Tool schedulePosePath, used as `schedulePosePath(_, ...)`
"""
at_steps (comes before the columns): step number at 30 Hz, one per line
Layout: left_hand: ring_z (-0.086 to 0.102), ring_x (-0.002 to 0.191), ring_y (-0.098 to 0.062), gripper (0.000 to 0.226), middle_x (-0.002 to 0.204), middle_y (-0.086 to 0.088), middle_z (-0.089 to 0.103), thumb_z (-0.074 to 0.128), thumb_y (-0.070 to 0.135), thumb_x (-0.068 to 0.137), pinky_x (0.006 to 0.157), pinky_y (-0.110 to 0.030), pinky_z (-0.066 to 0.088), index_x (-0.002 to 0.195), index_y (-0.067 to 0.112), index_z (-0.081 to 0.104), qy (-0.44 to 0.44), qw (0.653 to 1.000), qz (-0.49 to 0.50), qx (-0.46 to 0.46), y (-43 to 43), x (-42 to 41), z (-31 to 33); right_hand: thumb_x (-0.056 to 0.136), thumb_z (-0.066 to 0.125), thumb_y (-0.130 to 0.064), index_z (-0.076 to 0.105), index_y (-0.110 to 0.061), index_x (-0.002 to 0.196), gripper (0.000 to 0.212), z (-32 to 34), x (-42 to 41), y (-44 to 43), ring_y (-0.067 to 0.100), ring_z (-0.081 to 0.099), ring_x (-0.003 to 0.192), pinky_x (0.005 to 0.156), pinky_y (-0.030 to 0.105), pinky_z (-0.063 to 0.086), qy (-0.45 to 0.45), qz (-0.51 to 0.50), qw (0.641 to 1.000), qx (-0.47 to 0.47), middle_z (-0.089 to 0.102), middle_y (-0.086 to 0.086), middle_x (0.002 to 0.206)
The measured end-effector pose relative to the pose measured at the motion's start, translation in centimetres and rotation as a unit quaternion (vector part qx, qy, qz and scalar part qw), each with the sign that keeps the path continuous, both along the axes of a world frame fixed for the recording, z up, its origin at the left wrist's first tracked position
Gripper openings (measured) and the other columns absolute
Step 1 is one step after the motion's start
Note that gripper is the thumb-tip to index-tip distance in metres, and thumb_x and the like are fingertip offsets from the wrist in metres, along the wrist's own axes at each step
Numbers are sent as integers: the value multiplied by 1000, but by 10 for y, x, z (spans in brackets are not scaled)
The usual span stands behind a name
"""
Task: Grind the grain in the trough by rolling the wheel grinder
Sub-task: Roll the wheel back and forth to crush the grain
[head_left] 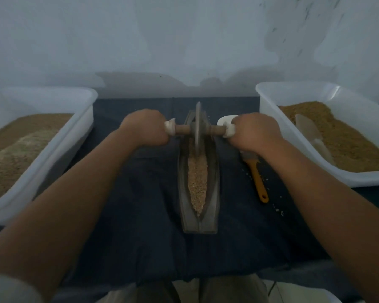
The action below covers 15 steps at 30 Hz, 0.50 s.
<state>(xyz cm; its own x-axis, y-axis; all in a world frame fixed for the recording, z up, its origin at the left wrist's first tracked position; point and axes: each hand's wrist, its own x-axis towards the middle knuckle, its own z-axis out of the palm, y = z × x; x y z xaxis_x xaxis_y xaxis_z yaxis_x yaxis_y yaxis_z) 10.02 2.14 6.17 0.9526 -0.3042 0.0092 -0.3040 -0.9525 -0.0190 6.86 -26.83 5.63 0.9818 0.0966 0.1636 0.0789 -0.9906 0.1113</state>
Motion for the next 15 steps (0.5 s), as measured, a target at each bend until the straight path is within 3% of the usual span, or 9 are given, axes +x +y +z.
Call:
schedulePosePath(3, 61, 74, -27, 26, 79, 0, 62, 64, 43, 81, 72, -37, 56, 71, 21, 56, 8, 1000, -3, -7, -3, -6, -1, 91, 61, -43, 57, -26, 72, 26, 5, 2, 4, 17, 58, 66, 59, 32, 46, 46, 4, 999, -9, 62, -3, 72)
schedulePosePath(7, 58, 56, -12, 18, 61, 7, 60, 65, 38, 70, 52, -26, 44, 63, 23, 58, 53, 997, -60, 5, 20, -67, -8, 83, 62, -52, 63, -29, 71, 26, 0, -58, -13, 6, 61, 60, 53, 30, 47, 140, 48, 988, 36, 64, -7, 65)
schedulePosePath(11, 51, 47, -2, 21, 51, 9, 55, 58, 44, 63, 44, -21, 33, 58, 24, 55, 61, 995, -79, 16, 32, -98, -12, 78, 46, -73, 57, -34, 64, 42, -14, -98, -23, 2, 53, 46, 43, 26, 36, 75, 94, 991, 59, 57, -12, 53)
schedulePosePath(15, 53, 56, -16, 28, 61, 8, 54, 64, 42, 74, 53, -29, 42, 61, 21, 53, 13, 999, -43, 10, 12, -50, -6, 82, 46, -61, 59, -29, 64, 39, -19, -40, -10, 9, 56, 55, 49, 29, 41, 29, 47, 998, 36, 59, -9, 59)
